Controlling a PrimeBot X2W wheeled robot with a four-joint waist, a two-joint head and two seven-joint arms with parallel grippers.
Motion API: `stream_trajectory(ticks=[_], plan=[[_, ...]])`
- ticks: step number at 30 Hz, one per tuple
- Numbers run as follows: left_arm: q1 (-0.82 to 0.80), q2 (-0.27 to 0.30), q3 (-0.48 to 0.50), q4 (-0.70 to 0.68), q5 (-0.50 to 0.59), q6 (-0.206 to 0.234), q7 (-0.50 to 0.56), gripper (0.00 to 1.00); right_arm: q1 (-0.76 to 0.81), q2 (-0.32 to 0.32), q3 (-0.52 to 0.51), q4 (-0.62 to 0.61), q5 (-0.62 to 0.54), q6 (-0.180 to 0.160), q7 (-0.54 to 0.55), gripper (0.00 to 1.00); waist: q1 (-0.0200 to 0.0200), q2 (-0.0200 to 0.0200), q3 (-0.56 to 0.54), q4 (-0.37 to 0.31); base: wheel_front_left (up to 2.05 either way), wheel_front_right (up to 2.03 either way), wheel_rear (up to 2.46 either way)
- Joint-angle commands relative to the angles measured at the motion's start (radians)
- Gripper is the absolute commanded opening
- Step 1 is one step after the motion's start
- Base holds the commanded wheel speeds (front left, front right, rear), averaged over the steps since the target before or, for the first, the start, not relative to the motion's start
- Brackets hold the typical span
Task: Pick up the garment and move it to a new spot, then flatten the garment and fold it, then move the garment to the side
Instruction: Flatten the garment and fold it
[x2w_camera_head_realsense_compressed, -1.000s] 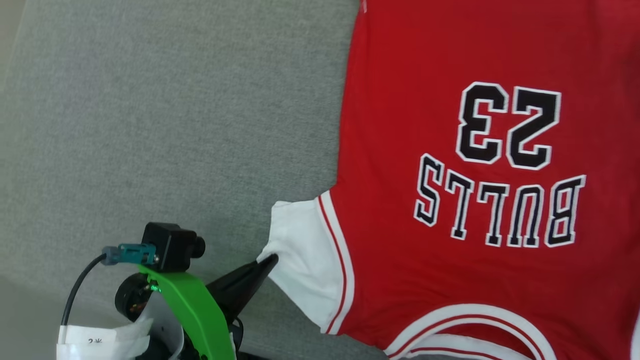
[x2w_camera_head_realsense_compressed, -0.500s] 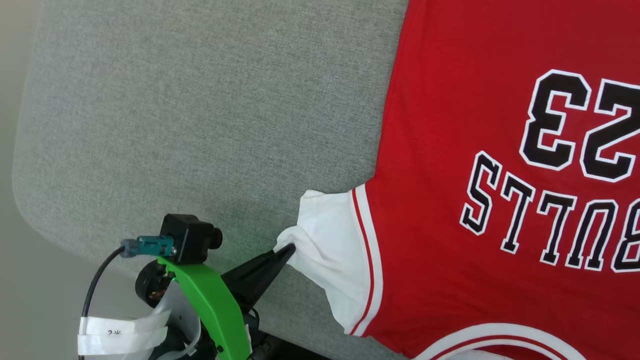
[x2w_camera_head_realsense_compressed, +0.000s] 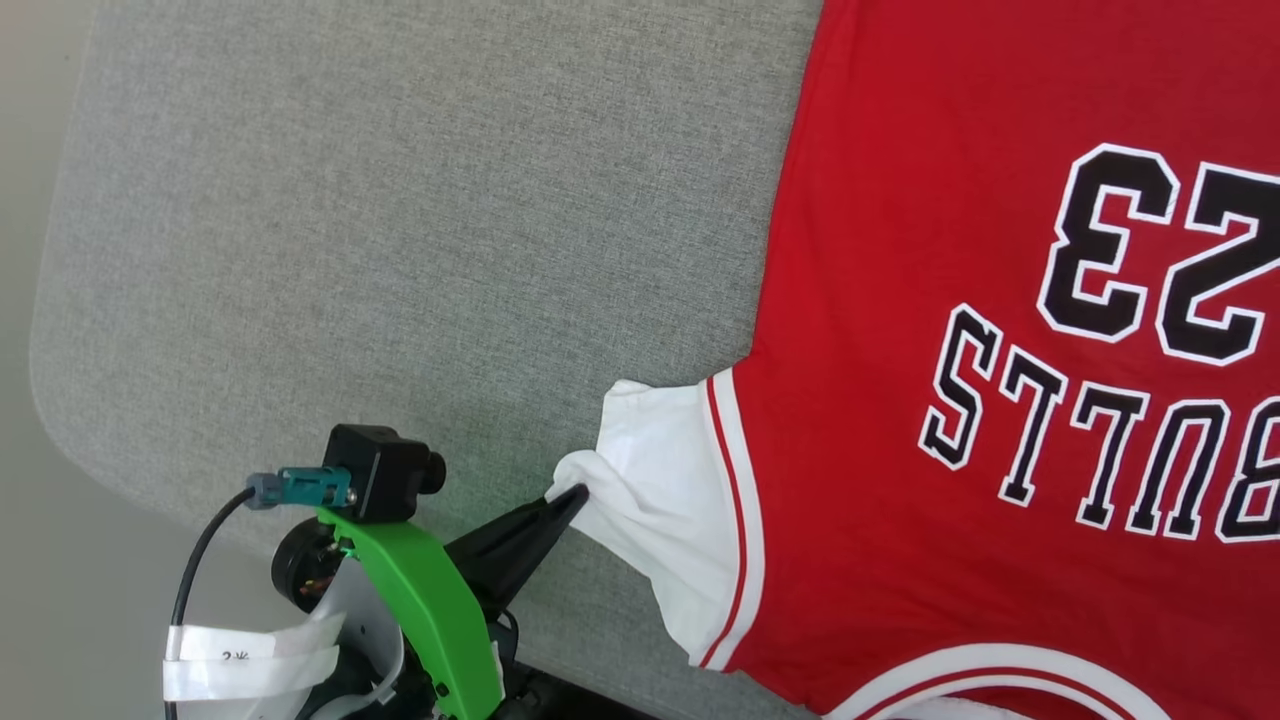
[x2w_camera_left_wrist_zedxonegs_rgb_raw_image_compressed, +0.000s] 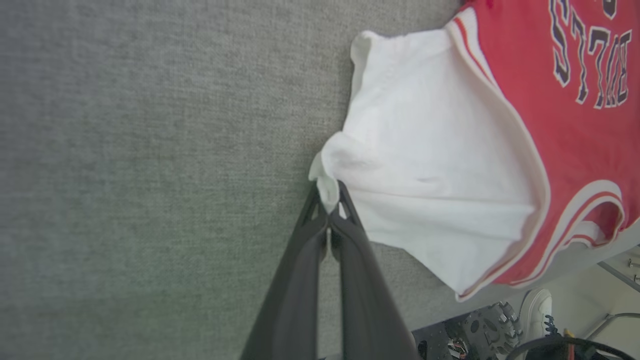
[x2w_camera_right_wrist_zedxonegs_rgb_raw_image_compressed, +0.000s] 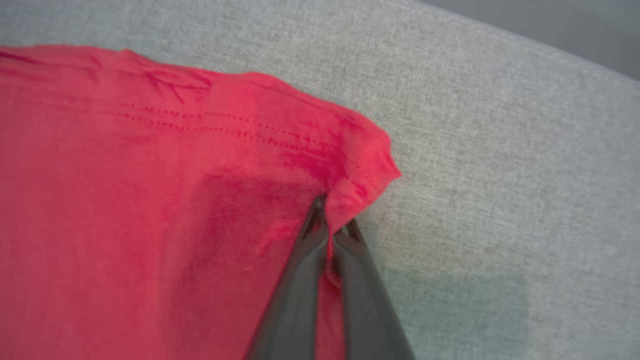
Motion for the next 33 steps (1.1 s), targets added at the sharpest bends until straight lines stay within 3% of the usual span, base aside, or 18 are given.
stream_trajectory(ticks=[1, 18, 33], plan=[[-0.015, -0.005, 0.000, 0.006, -0.005, 0.004, -0.007, 0.00, 0.063, 0.002, 0.007, 0.032, 0.010, -0.001, 0.002, 0.00, -0.0001, 0.0000, -0.021, -0.013, 0.00, 0.00, 0.00], [0.060, 0.034, 0.016, 0.012, -0.033, 0.067, 0.014, 0.00, 0.368, 0.066, -0.019, 0.088, 0.122, -0.001, -0.152, 0.00, -0.0001, 0.0000, -0.293, -0.154, 0.00, 0.00, 0.00], [0.156, 0.053, 0.026, 0.030, -0.057, 0.124, 0.002, 0.00, 0.685, 0.041, -0.016, 0.026, 0.201, -0.001, -0.269, 0.00, -0.0001, 0.0000, -0.486, -0.260, 0.00, 0.00, 0.00]])
